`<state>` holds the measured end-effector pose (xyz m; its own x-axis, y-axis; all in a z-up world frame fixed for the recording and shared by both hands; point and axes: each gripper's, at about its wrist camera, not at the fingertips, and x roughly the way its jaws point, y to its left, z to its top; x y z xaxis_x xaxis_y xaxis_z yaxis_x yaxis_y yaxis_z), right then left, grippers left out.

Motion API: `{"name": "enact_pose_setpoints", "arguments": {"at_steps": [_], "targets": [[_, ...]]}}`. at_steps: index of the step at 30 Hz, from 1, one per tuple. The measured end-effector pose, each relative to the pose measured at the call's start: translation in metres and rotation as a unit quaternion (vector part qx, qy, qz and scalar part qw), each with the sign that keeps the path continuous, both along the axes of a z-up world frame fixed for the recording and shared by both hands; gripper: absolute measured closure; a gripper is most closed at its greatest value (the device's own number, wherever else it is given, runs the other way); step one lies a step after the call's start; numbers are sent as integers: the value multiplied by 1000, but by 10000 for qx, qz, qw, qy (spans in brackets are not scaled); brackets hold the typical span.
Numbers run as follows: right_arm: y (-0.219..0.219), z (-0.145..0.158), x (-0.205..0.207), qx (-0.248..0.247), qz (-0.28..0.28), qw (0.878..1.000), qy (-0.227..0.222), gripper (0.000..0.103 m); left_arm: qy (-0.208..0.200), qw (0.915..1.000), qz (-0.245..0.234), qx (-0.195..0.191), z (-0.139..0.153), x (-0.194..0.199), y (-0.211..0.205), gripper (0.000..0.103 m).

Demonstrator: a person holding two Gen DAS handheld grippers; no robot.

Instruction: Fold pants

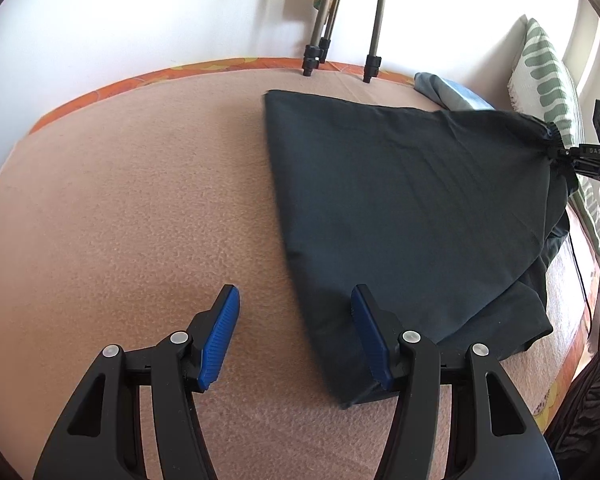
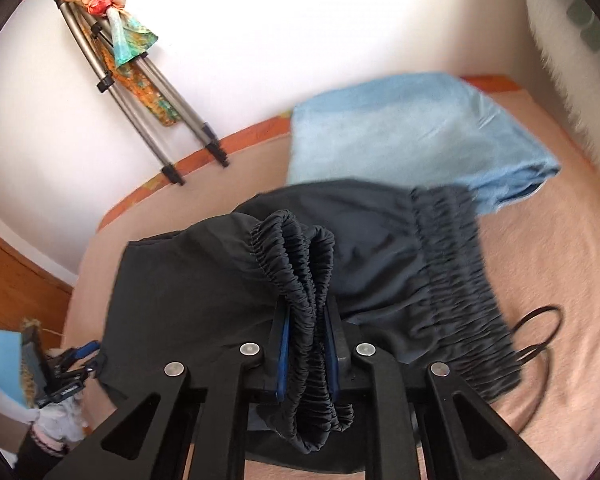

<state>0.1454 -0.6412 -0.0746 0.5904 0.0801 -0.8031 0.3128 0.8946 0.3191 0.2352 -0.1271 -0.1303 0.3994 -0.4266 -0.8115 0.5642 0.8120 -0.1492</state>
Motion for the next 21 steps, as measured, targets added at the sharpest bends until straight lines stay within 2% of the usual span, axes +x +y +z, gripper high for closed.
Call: {"name": "enact_pose_setpoints", "arguments": {"at_steps": [3, 6, 8, 10, 14, 17, 19, 21], "targets": [[-13, -6, 3, -127, -194, 9994, 247, 90, 102, 9999, 44, -122, 1, 1, 4, 46], [-18, -19, 11, -76, -123, 9987, 480, 86, 258, 9994, 79, -196, 1, 2, 7, 45], [-18, -22, 13, -144, -140, 9978, 635, 70, 407, 9987, 93, -293, 0, 3, 9, 40], [-16, -15, 11, -228, -212, 9980, 554, 57, 499, 9981, 96, -362, -1, 2, 10, 40], [4, 9, 8, -520, -60, 9981, 332, 56, 377, 9989, 76, -251, -2, -3, 7, 40], [30, 27, 11, -458, 232, 9986, 116, 52, 239, 9990, -40, -381, 7, -9, 11, 40], [52, 34, 14, -340, 555, 9979, 63, 52, 160, 9992, -241, -292, 11, -18, 12, 40], [79, 38, 18, -405, 863, 9954, 26, 52, 109, 9986, -509, -44, 10, -31, 10, 40]]}}
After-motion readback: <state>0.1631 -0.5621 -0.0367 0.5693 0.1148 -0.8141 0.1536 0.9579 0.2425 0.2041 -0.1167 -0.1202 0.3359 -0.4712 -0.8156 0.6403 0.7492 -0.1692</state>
